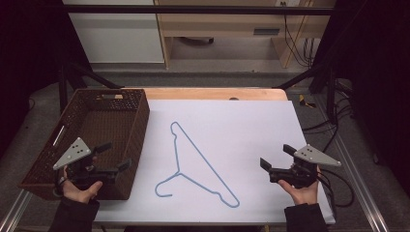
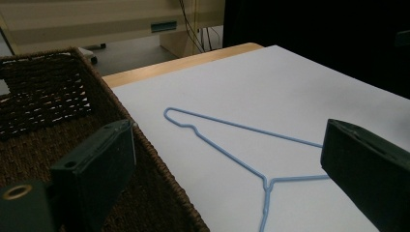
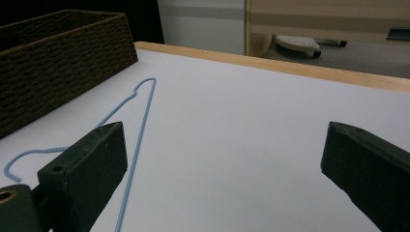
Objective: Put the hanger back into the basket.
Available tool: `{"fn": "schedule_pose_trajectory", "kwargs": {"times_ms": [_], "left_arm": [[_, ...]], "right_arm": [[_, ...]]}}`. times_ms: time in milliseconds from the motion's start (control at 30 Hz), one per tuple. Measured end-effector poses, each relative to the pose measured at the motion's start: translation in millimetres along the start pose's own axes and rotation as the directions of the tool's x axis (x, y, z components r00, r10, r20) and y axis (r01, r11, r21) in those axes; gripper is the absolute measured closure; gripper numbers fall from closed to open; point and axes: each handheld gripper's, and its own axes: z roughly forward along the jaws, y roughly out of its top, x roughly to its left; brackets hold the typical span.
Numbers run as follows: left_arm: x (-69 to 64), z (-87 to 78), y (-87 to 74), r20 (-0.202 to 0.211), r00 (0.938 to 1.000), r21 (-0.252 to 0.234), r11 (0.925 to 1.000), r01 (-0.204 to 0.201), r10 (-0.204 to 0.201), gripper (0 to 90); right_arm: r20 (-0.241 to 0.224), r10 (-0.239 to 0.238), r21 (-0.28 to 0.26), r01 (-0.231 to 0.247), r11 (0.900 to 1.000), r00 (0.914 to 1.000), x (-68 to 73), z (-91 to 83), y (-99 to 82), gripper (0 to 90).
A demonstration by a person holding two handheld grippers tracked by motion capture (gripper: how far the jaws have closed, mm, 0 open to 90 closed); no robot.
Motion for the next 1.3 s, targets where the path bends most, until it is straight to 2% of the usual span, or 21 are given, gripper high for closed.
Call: {"fn": "schedule_pose_trajectory", "kwargs": {"times_ms": [167, 333, 500, 733, 1000, 1300], "left_arm": [[-0.5, -0.5, 0.2, -0.006, 0.9999, -0.003, 1.0000, 0.008, -0.008, 5.1], [-1.2, 0.0, 0.0, -0.006, 1.0000, 0.001, 1.0000, 0.004, -0.004, 5.6], [-2.1, 0.8, 0.4, -0.013, 0.9999, 0.004, 1.0000, 0.000, 0.000, 5.8], [-4.5, 2.6, 0.4, -0.008, 0.9999, 0.009, 0.9999, -0.008, 0.008, 6.0], [-5.7, 4.1, 0.1, -0.010, 0.9999, 0.013, 0.9999, -0.007, 0.007, 6.1], [-5.5, 4.3, 0.9, -0.011, 0.9998, 0.012, 0.9998, -0.013, 0.013, 6.2]], "right_arm": [[-0.002, 0.003, -0.001, -0.003, 1.0000, 1.0000, 1.2, -0.4, 1.0, 3.2], [0.005, -0.016, 0.005, 0.016, 0.9999, 0.9999, 6.6, 0.8, 3.7, 3.5], [-0.026, -0.028, 0.012, 0.028, 0.9995, 0.9993, 16.1, 4.7, 7.8, 3.6], [-0.070, -0.054, 0.028, 0.056, 0.9980, 0.9961, 36.0, 13.3, 12.7, 3.9], [-0.113, -0.105, 0.077, 0.115, 0.9905, 0.9879, 61.3, 31.7, 16.6, 4.6], [-0.156, -0.122, 0.116, 0.141, 0.9832, 0.9802, 85.6, 53.7, 20.1, 6.7]]}}
